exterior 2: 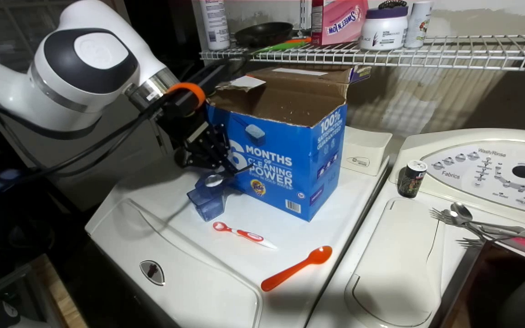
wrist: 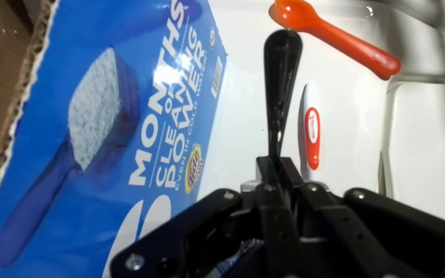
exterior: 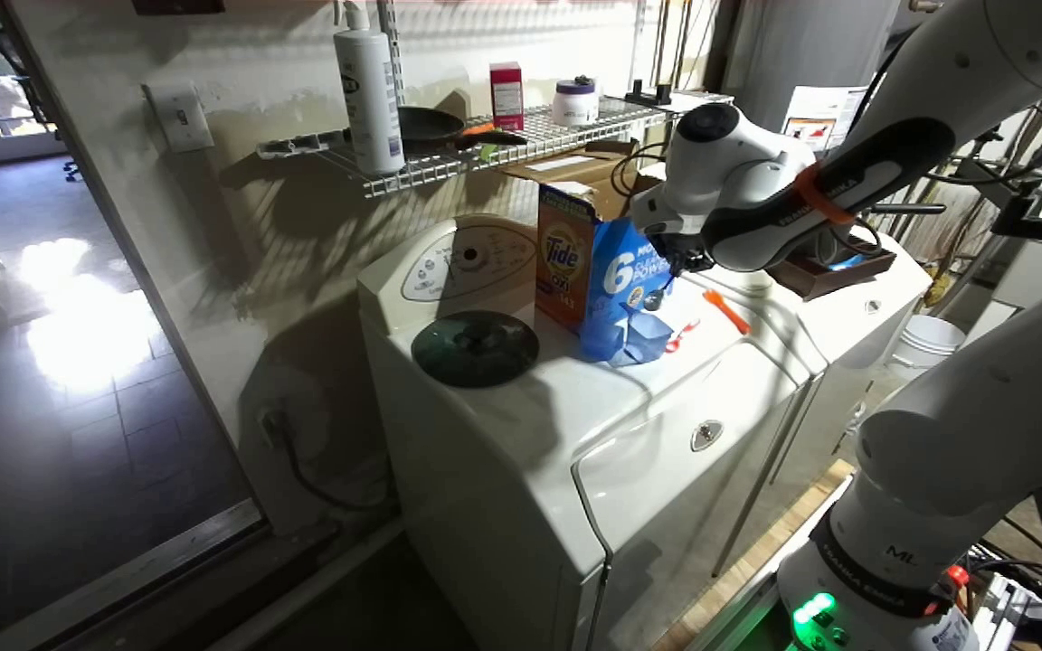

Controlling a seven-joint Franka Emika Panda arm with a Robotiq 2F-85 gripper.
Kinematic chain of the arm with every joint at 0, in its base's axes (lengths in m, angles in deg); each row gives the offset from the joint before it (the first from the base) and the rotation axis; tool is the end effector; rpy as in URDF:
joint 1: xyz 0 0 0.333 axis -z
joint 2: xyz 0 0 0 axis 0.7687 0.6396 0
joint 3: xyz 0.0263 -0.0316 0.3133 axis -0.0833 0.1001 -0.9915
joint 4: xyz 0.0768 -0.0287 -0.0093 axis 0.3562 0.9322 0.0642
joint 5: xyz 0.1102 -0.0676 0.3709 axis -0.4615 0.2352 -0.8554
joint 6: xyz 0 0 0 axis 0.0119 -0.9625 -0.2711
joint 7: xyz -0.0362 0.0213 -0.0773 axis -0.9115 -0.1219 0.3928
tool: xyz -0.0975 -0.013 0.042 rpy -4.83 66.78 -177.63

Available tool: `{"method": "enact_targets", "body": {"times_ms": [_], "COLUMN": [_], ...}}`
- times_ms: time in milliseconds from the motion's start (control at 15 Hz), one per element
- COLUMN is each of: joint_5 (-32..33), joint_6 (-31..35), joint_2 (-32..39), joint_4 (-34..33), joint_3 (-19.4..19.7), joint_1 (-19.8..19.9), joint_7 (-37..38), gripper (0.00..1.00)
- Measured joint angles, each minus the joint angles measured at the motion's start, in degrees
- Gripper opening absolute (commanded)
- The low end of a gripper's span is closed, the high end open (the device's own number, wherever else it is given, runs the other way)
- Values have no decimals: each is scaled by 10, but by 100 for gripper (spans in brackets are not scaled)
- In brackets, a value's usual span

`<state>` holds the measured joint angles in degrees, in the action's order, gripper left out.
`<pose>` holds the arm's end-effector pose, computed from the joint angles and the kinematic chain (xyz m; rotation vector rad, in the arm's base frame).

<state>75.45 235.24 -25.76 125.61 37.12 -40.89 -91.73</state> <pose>0.4166 -0.1105 0.3813 1.6490 1.9725 -0.2503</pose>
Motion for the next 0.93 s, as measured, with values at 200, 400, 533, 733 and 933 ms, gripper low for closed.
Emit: {"method": "enact_targets", "body": {"times_ms": [200, 400, 533, 733, 933], "joint_5": [24, 47, 60, 71, 79], "joint_6": [0, 0, 0, 0, 0], "joint_2": [0, 0, 0, 0, 0], "joint_4": [0, 0, 0, 0, 0], "joint_3": [-1, -2, -2, -2, -2], "joint_1": [-2, -6, -9, -14, -20], "joint_7": [17, 37, 49, 62, 69], "gripper": [2, 2, 2, 2, 2]}}
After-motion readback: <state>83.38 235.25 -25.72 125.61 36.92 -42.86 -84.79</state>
